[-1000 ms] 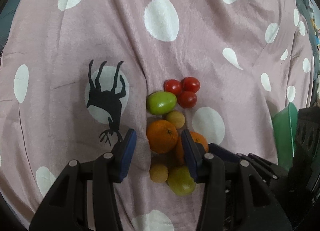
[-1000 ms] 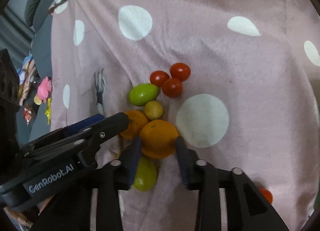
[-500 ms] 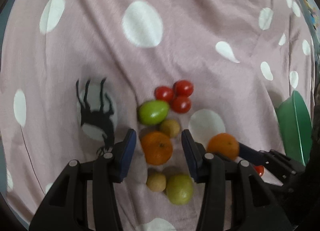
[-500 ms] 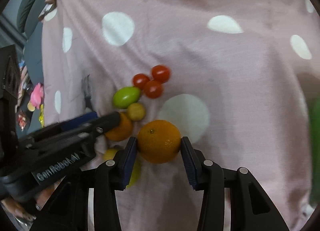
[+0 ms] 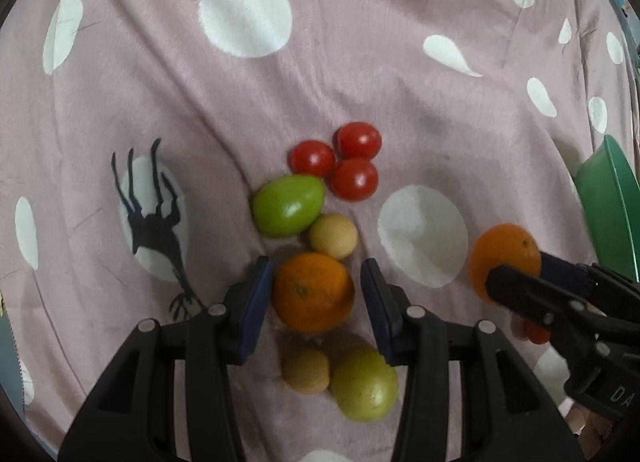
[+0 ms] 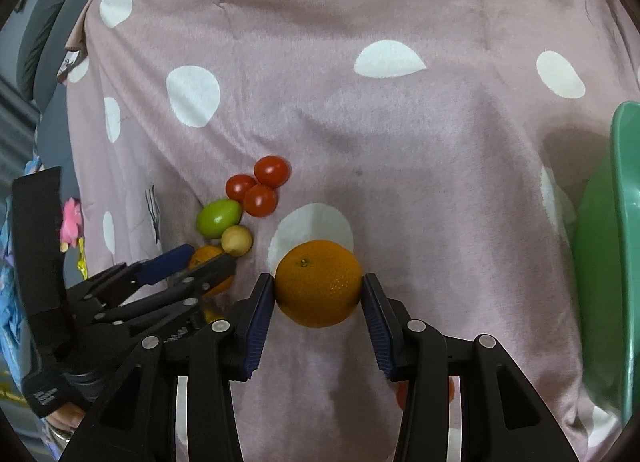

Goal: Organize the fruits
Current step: 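Grasp an orange with the right gripper while the left gripper grasps the other orange, then carry both oranges over the green bowl and open both grippers, then move both grippers back to the fruit, right gripper toward the red tomato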

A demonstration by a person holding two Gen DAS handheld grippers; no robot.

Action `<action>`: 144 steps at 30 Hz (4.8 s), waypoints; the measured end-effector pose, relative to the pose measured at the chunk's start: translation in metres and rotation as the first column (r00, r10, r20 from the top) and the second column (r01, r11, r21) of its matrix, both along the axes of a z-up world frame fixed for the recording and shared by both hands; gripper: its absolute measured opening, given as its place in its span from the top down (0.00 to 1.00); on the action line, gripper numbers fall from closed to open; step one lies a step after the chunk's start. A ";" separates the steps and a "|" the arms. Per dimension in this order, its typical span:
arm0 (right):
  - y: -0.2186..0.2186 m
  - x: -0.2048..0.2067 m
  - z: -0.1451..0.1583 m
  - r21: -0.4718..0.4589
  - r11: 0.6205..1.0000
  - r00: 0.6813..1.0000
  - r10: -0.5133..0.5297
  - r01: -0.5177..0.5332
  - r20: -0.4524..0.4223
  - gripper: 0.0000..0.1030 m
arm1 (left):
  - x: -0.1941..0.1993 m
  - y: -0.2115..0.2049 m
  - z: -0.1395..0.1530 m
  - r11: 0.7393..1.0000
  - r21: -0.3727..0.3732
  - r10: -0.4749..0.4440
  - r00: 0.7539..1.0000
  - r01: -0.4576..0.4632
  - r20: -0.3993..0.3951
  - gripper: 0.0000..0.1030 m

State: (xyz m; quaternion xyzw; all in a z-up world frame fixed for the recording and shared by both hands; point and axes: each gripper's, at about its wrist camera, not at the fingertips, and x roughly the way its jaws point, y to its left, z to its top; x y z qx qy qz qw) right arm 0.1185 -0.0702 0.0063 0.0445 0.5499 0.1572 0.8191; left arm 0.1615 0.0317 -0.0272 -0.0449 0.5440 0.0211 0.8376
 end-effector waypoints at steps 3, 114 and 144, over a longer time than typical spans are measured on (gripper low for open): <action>0.001 0.001 -0.002 -0.010 1.000 1.000 -0.002 0.002 -0.007 0.56 | 0.005 -0.004 -0.003 1.000 0.008 0.009 1.000 -0.009 0.006 0.62; -0.150 -0.040 0.113 0.065 0.949 0.916 -0.316 0.310 0.247 0.36 | -0.056 -0.102 0.101 0.993 -0.118 0.003 0.975 0.024 0.222 0.39; -0.040 -0.052 0.019 -0.183 0.983 0.995 0.007 0.011 0.097 0.52 | -0.052 0.015 0.057 0.966 -0.162 0.229 0.961 -0.203 0.158 0.64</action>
